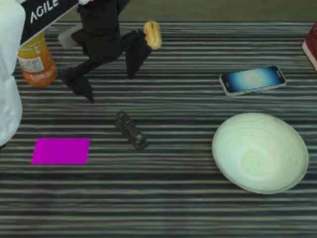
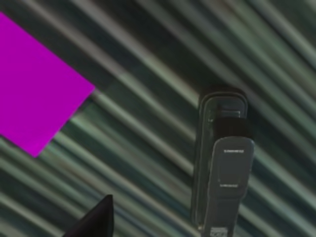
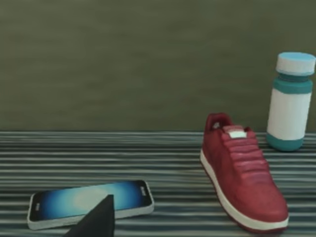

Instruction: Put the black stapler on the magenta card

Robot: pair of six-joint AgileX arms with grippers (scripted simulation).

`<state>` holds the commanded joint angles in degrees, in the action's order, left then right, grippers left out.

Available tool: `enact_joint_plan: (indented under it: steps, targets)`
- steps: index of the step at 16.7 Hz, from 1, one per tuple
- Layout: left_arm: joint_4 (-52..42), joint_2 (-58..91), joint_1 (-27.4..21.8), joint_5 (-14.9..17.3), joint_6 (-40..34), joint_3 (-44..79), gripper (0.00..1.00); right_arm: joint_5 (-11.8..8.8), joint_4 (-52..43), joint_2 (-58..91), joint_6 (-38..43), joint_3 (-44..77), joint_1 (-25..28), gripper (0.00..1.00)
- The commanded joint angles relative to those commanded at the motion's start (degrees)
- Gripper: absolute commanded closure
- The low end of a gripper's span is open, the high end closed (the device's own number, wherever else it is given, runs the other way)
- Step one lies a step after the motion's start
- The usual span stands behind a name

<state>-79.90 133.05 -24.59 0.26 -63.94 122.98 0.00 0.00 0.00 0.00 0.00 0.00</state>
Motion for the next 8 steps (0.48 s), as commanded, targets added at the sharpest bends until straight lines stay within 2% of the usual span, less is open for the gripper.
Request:
enact_joint_plan:
  steps: [5,8]
  targets:
    - [1.0,0.1,0.2,0.0,0.2,-1.0,0.00,0.0,0.0,0.0,0.0,0.0,0.0,0.00]
    - [6.8,0.9,0.2,0.0,0.2,-6.1,0.00,0.0,0.0,0.0,0.0,0.0,0.0,0.00]
